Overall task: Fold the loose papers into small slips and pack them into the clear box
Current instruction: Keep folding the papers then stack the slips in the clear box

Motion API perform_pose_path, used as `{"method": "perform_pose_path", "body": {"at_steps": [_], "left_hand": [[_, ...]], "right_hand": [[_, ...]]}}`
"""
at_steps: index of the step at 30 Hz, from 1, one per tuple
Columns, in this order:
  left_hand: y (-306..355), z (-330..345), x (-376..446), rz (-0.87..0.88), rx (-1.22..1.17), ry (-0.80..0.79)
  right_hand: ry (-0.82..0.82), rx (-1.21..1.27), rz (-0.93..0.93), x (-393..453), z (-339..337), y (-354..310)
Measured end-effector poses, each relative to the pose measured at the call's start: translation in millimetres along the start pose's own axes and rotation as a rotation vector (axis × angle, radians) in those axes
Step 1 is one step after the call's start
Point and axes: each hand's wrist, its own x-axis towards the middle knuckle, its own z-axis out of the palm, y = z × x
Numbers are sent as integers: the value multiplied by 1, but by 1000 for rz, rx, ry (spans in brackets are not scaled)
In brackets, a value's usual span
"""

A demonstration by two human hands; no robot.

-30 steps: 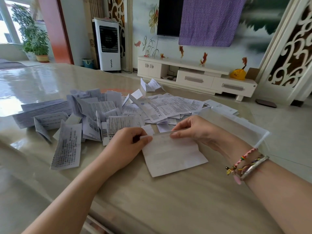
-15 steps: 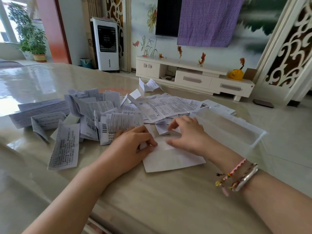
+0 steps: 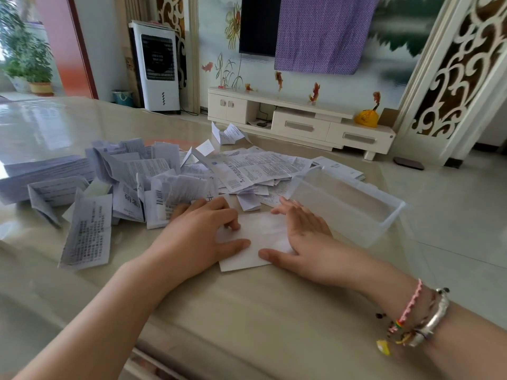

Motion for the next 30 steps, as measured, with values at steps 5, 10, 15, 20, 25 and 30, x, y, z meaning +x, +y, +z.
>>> {"method": "perform_pose_path", "body": {"at_steps": [5,10,15,20,25,30], "left_hand": [[7,-4,-7,-14,99,-43],[8,-6,-10,-19,107,-87],[6,-9,-9,-29,86,-150],[5,-11,-8,-5,75,-181],[5,-12,-9,-1,82,-179],[8,-10,-11,-2,59,-105]], "right_hand": [[117,-5,-1,-6,2,-9],[225,-30,5,-2,10,-23],[198,-41,56,-11,10,-13],[154,40,145,-24,2,1],[256,180,89,-25,-4,0],[185,284,-133,-21,1,-21]]}}
